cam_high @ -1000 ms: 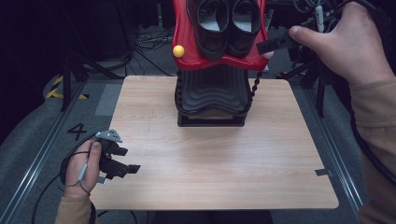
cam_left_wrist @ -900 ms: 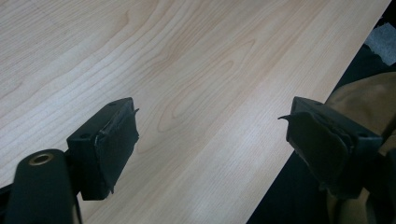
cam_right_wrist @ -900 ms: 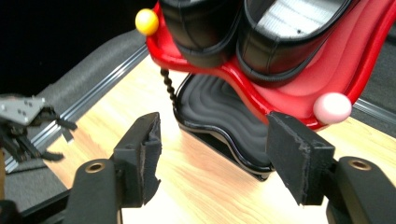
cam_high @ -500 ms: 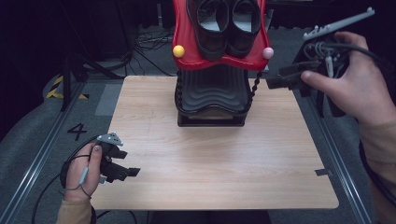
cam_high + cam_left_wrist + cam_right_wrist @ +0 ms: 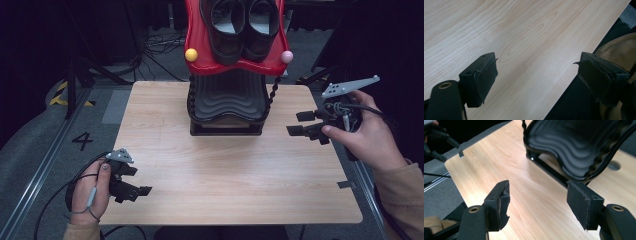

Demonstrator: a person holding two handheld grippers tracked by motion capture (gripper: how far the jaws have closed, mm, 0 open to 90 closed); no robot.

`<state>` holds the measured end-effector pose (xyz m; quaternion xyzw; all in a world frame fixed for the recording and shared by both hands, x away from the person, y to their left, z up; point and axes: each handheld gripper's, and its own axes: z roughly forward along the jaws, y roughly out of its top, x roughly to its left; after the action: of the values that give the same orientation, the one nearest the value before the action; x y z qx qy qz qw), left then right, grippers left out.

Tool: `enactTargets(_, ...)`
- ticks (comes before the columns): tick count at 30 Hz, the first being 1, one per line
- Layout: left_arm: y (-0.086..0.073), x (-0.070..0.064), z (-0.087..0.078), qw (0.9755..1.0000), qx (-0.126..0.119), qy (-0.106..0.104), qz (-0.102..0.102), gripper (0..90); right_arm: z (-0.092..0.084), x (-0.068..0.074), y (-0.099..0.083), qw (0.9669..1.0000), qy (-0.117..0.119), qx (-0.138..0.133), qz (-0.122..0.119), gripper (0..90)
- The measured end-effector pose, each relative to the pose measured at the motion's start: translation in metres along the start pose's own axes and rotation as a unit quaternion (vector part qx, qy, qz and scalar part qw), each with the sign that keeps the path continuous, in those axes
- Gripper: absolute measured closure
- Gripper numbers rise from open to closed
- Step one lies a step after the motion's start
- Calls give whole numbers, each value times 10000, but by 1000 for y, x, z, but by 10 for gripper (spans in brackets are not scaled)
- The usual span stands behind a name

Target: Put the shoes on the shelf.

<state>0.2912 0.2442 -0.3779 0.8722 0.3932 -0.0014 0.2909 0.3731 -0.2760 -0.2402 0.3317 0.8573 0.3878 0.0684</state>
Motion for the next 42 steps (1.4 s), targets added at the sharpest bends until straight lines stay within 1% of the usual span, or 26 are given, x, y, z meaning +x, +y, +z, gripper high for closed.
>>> enactTargets(1, -1, 0, 0, 10000, 10, 5, -6, 165, 4, -2, -5, 10000, 13, 25, 57, 361)
enactTargets(3, -2, 0, 0, 10000, 17, 4, -8, 165, 12, -8, -16, 9999, -29, 112, 65, 361)
enactTargets(4, -2, 0, 0, 10000, 16, -1, -14, 165, 15, -10, -20, 9999, -37, 115, 98, 361)
enactTargets(5, -2, 1, 1, 10000, 24, -7, -10, 165, 19, -13, -24, 9999, -34, 120, 77, 361)
enactTargets(7, -3, 1, 1, 10000, 40, -3, -19, 166, 27, -17, -33, 9997, 27, 159, 183, 361)
enactTargets(8, -3, 1, 1, 10000, 43, -2, -20, 166, 31, -20, -38, 9995, 58, 229, 199, 361)
enactTargets(9, -3, 2, 1, 10000, 49, -2, -8, 166, 35, -23, -42, 9993, 98, 298, 189, 366)
enactTargets(11, -3, 2, 2, 10000, 44, -8, -21, 166, 44, -28, -52, 9992, 167, 297, 193, 375)
enactTargets(12, -3, 3, 2, 10000, 40, -12, -34, 166, 47, -30, -55, 9991, 194, 342, 187, 379)
enactTargets(13, -3, 3, 3, 10000, 44, -6, -40, 166, 53, -32, -61, 9988, 164, 442, 163, 383)
enactTargets(15, -2, 4, 4, 10000, 76, 6, -43, 166, 61, -33, -69, 9985, 85, 506, 200, 382)
enactTargets(16, -2, 4, 5, 10000, 81, -4, -47, 166, 65, -35, -72, 9983, 102, 537, 213, 381)
enactTargets(19, -1, 4, 7, 9999, 109, -26, -40, 166, 76, -37, -81, 9982, 111, 499, 328, 368)
enactTargets(21, -1, 5, 7, 9999, 121, -15, -17, 166, 84, -39, -88, 9982, 56, 514, 308, 366)
enactTargets(23, -1, 5, 8, 9999, 138, -10, -30, 166, 92, -40, -93, 9978, 59, 572, 345, 359)
enactTargets(24, -1, 5, 8, 9999, 159, -14, -35, 167, 94, -41, -95, 9974, 59, 649, 297, 360)
enactTargets(28, 0, 5, 10, 9999, 157, -25, -35, 167, 101, -44, -101, 9970, -26, 712, 310, 355)
enactTargets(29, 0, 5, 10, 9999, 160, -29, -27, 167, 102, -45, -104, 9970, -36, 700, 340, 355)
enactTargets(33, 0, 6, 11, 9998, 177, -39, -35, 167, 108, -48, -112, 9971, 59, 570, 499, 354)
enactTargets(34, -1, 6, 11, 9998, 179, -36, -42, 167, 110, -48, -114, 9968, 73, 601, 525, 354)
enactTargets(35, -1, 6, 11, 9998, 191, -33, -24, 167, 113, -50, -116, 9962, 93, 715, 478, 354)
enactTargets(36, -1, 6, 11, 9998, 175, -44, -28, 167, 115, -50, -118, 9958, 89, 772, 481, 354)
enactTargets(38, -1, 6, 11, 9999, 159, -47, -24, 166, 118, -54, -123, 9953, 52, 790, 562, 354)
enactTargets(40, -1, 7, 12, 9998, 175, -44, -37, 167, 122, -58, -128, 9943, 39, 883, 591, 354)
enactTargets(42, -2, 9, 13, 9998, 175, -58, -59, 167, 127, -61, -133, 9934, -32, 968, 612, 354)
